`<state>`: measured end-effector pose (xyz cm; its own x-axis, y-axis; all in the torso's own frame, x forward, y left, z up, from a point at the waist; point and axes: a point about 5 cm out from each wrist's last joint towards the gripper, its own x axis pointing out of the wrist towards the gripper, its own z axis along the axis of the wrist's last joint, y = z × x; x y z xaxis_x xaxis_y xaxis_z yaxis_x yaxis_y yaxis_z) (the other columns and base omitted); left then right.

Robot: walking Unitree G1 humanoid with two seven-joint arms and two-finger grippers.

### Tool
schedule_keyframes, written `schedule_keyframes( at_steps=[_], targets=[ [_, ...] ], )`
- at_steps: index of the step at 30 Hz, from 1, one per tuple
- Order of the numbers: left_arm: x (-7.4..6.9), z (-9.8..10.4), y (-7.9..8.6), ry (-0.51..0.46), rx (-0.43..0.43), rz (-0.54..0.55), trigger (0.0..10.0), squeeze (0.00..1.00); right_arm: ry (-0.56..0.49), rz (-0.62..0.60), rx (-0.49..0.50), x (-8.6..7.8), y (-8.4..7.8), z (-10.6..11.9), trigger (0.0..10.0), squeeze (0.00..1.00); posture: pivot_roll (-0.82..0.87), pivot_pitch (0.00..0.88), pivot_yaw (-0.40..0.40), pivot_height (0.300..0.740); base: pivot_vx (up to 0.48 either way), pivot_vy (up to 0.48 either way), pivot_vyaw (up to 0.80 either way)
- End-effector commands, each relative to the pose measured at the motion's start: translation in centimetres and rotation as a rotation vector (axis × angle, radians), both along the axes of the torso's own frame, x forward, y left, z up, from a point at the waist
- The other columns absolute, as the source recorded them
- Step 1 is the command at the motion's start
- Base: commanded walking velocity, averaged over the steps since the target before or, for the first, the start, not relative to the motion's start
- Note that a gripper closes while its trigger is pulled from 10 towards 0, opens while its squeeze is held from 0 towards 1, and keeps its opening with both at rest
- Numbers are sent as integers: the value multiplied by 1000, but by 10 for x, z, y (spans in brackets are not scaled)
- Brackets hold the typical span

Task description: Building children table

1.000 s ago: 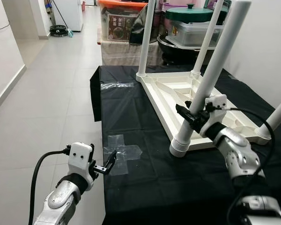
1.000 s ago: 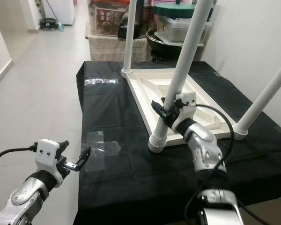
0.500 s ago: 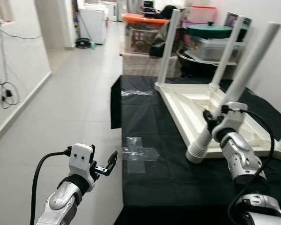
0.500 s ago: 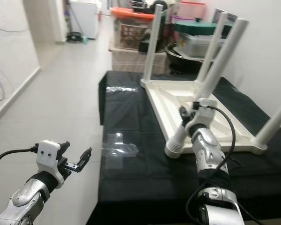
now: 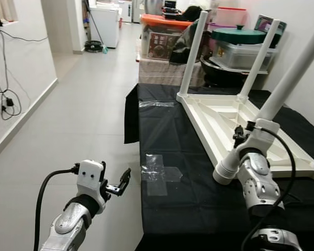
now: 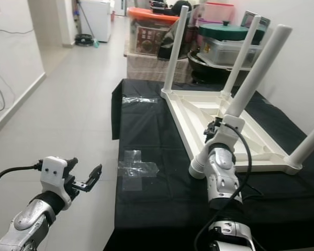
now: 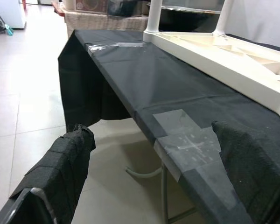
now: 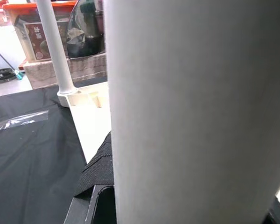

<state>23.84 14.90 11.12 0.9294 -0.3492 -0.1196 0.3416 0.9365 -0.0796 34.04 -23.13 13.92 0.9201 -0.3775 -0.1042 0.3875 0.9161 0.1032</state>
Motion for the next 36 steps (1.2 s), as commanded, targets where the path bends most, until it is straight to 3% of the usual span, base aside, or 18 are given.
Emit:
schedule_keyframes(
  at_steps=[1, 6, 10, 19, 27, 36],
  targets=[
    [0, -3, -1, 9, 2, 3, 10000, 0, 321, -55, -32, -24, -5, -63, 10000, 0, 86, 0, -77, 740, 0, 0, 0],
    [0, -4, -1, 11, 2, 4, 10000, 0, 346, -45, -43, -24, 1, -66, 10000, 0, 85, 0, -78, 740, 0, 0, 0],
    [1, -3, -1, 7, 2, 10, 10000, 0, 375, -97, -109, -22, 2, -62, 10000, 0, 86, 0, -84, 740, 0, 0, 0],
    [1, -3, -1, 7, 4, 18, 10000, 0, 347, -149, -168, -22, 9, -53, 10000, 0, 86, 0, -85, 740, 0, 0, 0],
    [2, -3, -1, 7, 8, 21, 10000, 0, 357, -152, -162, -23, 15, -56, 10000, 0, 88, 0, -83, 740, 0, 0, 0],
    [3, -4, 0, 8, 14, 17, 10000, 0, 326, -119, -85, -20, 19, -54, 10000, 0, 85, 0, -77, 740, 0, 0, 0]
  ],
)
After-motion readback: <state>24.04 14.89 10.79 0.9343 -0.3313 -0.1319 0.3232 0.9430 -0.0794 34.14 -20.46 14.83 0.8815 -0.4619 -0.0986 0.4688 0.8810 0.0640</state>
